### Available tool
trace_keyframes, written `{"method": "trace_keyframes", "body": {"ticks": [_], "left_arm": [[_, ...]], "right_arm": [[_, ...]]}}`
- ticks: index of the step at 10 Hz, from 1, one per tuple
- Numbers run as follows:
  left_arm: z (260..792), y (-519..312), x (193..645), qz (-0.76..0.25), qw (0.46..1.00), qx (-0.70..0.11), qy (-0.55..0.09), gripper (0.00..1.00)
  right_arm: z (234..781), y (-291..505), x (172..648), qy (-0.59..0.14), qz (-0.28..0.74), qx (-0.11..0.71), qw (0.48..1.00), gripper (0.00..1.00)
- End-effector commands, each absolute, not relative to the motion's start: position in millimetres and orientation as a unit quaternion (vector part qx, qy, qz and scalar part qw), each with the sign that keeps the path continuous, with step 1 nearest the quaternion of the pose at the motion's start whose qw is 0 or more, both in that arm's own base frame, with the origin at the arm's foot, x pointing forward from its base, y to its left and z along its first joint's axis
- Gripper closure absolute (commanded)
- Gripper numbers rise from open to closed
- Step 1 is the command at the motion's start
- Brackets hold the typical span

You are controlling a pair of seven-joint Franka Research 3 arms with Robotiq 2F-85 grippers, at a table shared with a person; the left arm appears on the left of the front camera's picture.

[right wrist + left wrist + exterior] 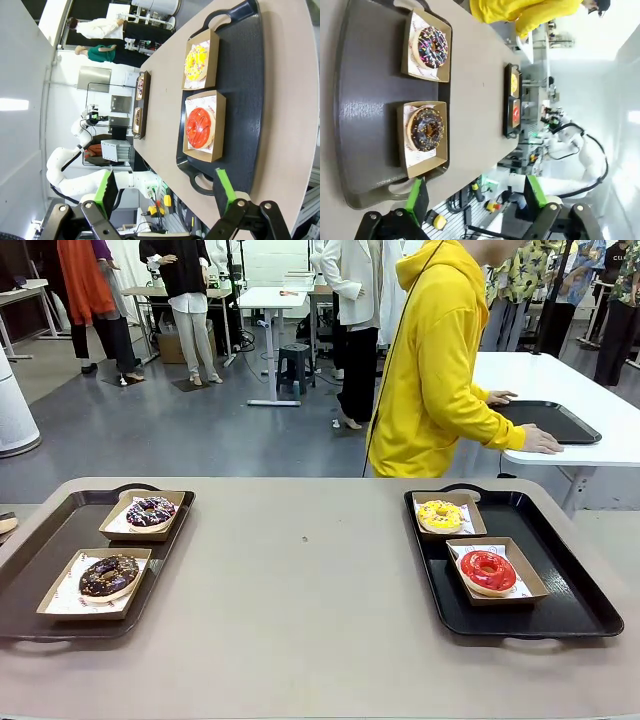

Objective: Individually package the donuts and arrange them on the tray.
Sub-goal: Place the picked Paper togo box on the Handle tray.

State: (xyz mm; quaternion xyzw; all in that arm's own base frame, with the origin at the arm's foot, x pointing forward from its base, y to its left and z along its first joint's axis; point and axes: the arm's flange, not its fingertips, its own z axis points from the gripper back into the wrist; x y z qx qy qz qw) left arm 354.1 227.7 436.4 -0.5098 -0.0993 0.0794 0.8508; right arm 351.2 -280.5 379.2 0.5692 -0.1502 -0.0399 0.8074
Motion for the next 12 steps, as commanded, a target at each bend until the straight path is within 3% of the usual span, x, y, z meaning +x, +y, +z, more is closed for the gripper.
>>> {"method": "trace_keyframes", "body": {"ticks": [1, 4, 12], "left_arm": [[421, 255, 353, 0.088, 0.826, -0.544, -0.117, 0.0], [409, 275, 335, 0.119, 0.819, -0.548, -0.121, 0.0], [406, 265, 337, 0.114, 0.824, -0.543, -0.11, 0.0]], "right_arm": [[380, -280, 351, -0.151, -0.039, 0.57, 0.807, 0.0], [380, -280, 351, -0.151, -0.039, 0.57, 0.807, 0.0], [380, -280, 351, -0.151, -0.039, 0.57, 0.807, 0.0]]}}
